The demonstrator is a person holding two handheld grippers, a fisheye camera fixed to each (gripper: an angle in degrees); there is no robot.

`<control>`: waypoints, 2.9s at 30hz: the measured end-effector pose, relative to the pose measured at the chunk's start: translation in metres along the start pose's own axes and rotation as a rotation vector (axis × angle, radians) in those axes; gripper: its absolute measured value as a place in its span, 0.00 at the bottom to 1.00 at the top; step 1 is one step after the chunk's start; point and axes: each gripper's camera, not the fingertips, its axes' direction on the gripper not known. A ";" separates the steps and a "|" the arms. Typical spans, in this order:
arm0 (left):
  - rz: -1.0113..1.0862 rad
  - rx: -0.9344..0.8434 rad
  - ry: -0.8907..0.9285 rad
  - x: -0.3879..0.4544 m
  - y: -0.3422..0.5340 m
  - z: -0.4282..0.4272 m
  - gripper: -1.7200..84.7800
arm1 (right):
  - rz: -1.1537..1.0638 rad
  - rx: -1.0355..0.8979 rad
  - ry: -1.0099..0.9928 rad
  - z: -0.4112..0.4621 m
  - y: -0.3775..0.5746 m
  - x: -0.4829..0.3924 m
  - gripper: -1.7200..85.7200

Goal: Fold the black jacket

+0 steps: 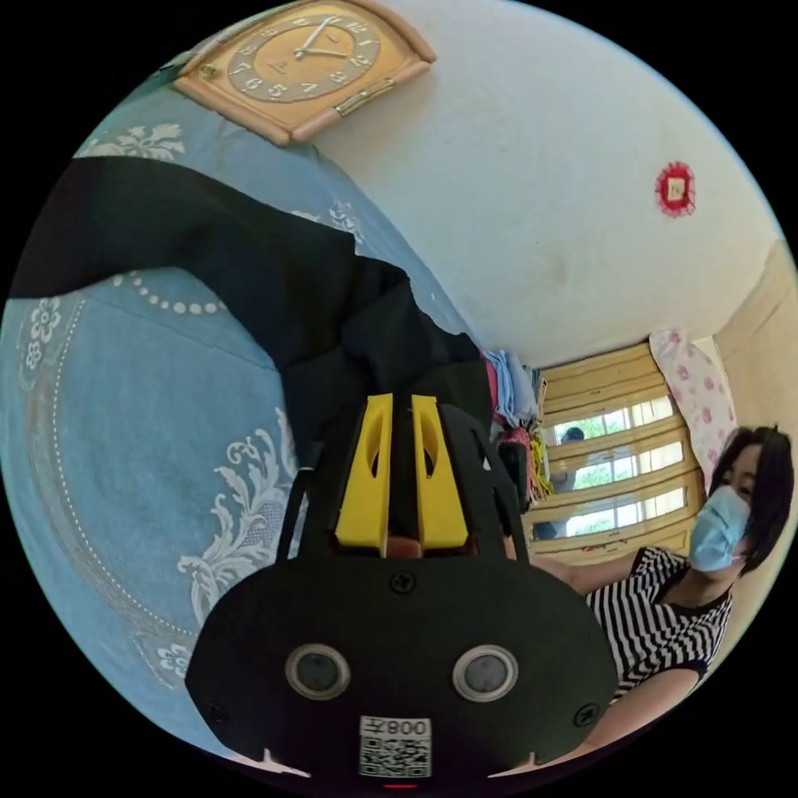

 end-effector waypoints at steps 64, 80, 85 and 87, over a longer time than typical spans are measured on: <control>-0.614 0.859 -0.629 -0.173 0.058 -0.434 0.16 | -0.288 0.087 0.655 0.003 -0.119 -0.123 0.02; -0.036 0.689 -0.464 -0.053 0.052 -0.348 0.02 | -0.235 0.177 0.531 -0.049 -0.116 -0.089 0.04; 0.356 0.373 -0.365 0.058 0.070 -0.216 0.02 | -0.226 0.179 0.109 -0.070 -0.134 -0.089 0.10; 0.408 0.272 -0.377 0.078 0.084 -0.168 0.02 | -0.176 0.159 0.036 -0.068 -0.144 -0.077 0.11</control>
